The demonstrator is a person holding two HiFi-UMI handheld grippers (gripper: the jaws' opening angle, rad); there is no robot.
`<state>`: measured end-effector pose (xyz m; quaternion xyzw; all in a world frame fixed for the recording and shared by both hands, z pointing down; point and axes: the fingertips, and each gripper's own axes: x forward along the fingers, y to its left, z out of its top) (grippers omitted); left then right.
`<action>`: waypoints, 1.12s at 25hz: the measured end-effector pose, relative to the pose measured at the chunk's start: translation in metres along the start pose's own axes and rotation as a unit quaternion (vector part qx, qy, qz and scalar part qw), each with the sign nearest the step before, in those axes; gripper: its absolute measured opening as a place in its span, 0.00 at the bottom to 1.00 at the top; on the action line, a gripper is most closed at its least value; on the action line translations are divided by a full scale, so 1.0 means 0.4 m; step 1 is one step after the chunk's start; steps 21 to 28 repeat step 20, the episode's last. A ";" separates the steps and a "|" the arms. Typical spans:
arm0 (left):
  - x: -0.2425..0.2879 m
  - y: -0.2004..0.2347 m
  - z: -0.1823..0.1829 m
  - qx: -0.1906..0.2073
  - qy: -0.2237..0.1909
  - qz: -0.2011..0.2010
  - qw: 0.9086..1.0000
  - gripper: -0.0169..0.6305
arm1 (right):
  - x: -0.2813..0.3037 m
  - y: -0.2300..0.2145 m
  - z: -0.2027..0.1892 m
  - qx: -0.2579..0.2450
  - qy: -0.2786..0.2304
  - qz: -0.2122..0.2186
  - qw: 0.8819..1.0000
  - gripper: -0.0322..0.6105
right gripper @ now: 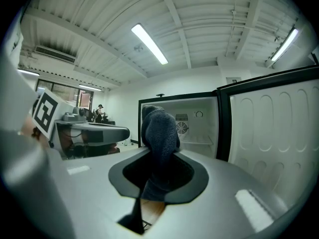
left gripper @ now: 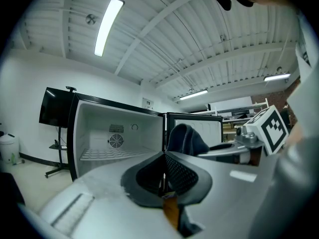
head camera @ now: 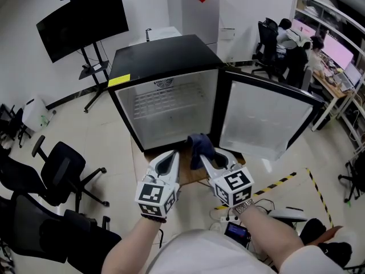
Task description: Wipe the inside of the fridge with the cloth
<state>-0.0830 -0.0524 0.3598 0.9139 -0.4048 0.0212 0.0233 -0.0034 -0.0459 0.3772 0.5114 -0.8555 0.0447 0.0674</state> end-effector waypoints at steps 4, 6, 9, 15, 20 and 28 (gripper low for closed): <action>-0.005 -0.007 -0.006 0.008 0.003 0.003 1.000 0.03 | -0.009 0.003 -0.001 -0.004 0.001 0.003 1.000 0.15; -0.005 -0.011 -0.006 0.013 0.004 0.004 1.000 0.03 | -0.012 0.003 -0.002 -0.006 0.001 0.005 1.000 0.15; -0.004 -0.017 -0.003 0.018 0.004 0.005 1.000 0.03 | -0.014 0.002 0.000 -0.007 0.000 0.008 1.000 0.15; 0.003 -0.020 -0.003 0.019 0.008 0.008 1.000 0.03 | -0.014 -0.005 -0.001 -0.004 0.000 0.012 1.000 0.15; 0.006 -0.033 -0.002 0.022 0.009 0.009 1.000 0.03 | -0.024 -0.011 -0.001 -0.006 0.003 0.012 1.000 0.15; 0.006 -0.033 -0.002 0.022 0.009 0.009 1.000 0.03 | -0.024 -0.011 -0.001 -0.006 0.003 0.012 1.000 0.15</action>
